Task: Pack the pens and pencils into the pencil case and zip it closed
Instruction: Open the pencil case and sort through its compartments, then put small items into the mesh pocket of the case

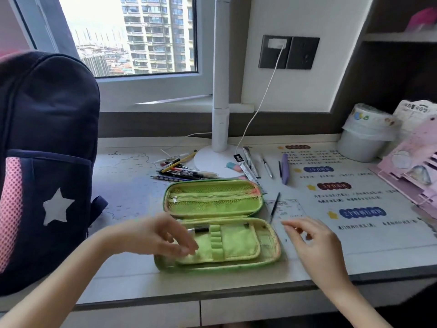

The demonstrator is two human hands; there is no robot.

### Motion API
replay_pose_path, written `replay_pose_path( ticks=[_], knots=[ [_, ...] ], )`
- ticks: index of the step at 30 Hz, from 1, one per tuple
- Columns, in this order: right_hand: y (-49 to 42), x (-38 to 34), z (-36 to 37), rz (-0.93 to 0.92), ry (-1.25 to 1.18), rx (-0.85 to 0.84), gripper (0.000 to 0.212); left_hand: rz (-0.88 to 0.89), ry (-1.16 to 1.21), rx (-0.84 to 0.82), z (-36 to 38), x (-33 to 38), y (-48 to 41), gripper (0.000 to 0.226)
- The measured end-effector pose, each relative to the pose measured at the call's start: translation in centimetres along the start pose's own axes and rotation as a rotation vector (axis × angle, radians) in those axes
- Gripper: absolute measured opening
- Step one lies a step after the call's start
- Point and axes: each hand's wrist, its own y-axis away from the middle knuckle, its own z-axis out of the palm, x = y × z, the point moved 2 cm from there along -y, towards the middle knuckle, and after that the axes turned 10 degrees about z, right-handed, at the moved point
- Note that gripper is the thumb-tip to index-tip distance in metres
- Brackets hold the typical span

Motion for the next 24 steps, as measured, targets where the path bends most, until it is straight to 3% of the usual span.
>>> replay_pose_path(
  ticks=[1,3,6,11,16,20,22,24],
  knots=[
    [-0.5,0.8,-0.2,0.024,0.057,-0.001,0.018,-0.003,-0.091,-0.072,0.4,0.2,-0.1,0.017],
    [-1.7,1.8,0.2,-0.02,0.215,-0.019,0.023,-0.02,-0.172,-0.045,0.7,0.4,-0.7,0.015],
    [-4.3,2.1,1.7,-0.285,0.492,-0.037,0.039,-0.034,-0.152,0.158,0.4,0.2,-1.7,0.011],
    [-7.7,2.3,3.1,-0.645,0.985,-0.185,0.02,-0.111,-0.35,0.629,-0.7,-1.4,-1.9,0.01],
    [-8.3,2.2,2.0,-0.859,1.182,-0.263,0.017,-0.175,-0.371,0.755,-1.2,-3.0,-1.0,0.009],
    [-10.1,2.2,1.0,-0.665,1.085,-0.207,0.029,-0.2,-0.429,0.812,-1.9,-4.5,-1.5,0.01],
    [-10.2,0.5,0.9,-0.488,0.893,-0.141,0.028,-0.252,-0.43,0.882,-2.3,-5.6,-2.1,0.011],
    [-9.1,-2.1,2.1,-0.308,0.565,-0.202,0.011,-0.333,-0.369,0.947,-2.6,-6.6,-3.0,0.014]
  ],
)
